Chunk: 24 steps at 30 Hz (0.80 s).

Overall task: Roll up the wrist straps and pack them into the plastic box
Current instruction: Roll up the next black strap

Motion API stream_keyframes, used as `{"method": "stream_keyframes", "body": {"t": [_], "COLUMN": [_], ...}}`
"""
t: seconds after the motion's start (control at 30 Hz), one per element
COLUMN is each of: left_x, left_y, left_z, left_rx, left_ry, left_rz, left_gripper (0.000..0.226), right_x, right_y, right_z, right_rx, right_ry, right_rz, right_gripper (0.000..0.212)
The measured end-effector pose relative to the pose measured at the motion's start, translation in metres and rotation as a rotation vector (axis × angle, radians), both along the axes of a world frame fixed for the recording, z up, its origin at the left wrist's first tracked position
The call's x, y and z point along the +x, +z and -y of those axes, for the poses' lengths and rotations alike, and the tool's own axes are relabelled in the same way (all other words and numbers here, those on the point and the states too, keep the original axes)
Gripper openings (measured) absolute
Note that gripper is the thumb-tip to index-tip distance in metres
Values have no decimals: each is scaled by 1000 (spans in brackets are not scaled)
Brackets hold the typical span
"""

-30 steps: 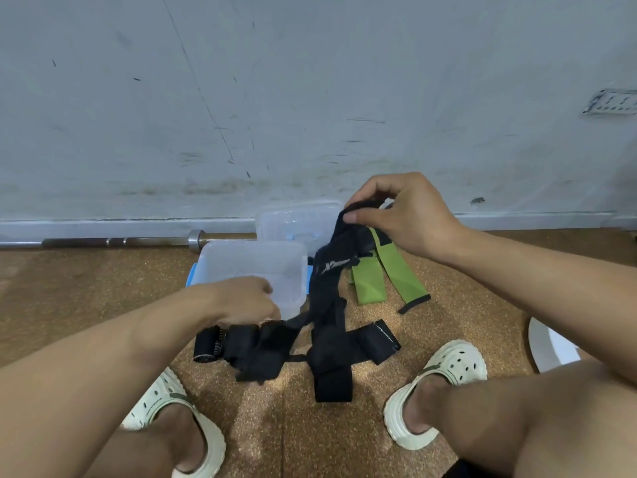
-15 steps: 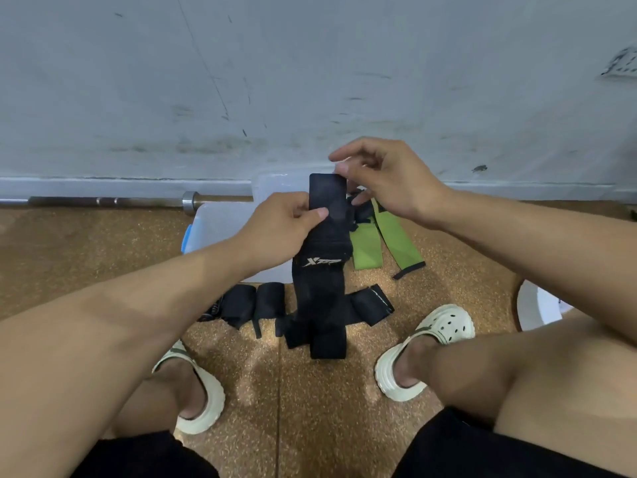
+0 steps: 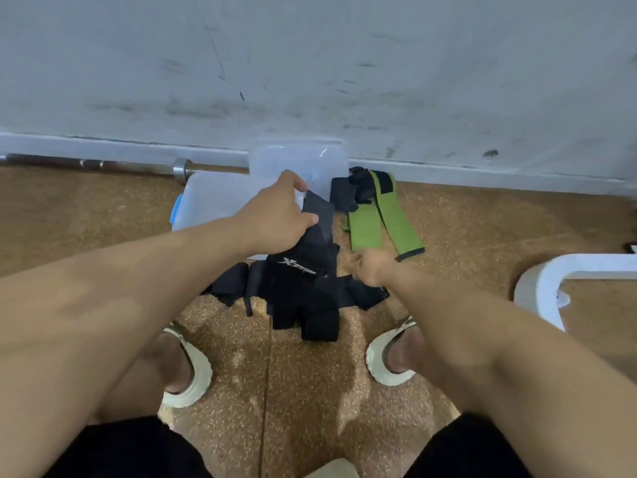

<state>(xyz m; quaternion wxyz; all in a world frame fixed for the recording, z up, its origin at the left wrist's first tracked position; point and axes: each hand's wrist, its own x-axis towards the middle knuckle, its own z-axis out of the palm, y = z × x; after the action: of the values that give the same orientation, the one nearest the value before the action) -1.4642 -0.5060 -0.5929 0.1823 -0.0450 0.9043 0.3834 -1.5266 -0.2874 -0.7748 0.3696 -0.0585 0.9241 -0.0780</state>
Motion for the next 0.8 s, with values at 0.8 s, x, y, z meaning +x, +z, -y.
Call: {"method": "stream_keyframes", "body": {"t": [0.8], "left_x": [-15], "left_y": [-4], "left_z": [34], "left_rx": [176], "left_ry": [188], "left_rz": [185], "left_gripper": [29], "right_x": [-39], "right_y": [40], "right_z": [-39], "right_rx": [-141], "right_ry": [79], "right_rz": [-116], "right_gripper": [32]}}
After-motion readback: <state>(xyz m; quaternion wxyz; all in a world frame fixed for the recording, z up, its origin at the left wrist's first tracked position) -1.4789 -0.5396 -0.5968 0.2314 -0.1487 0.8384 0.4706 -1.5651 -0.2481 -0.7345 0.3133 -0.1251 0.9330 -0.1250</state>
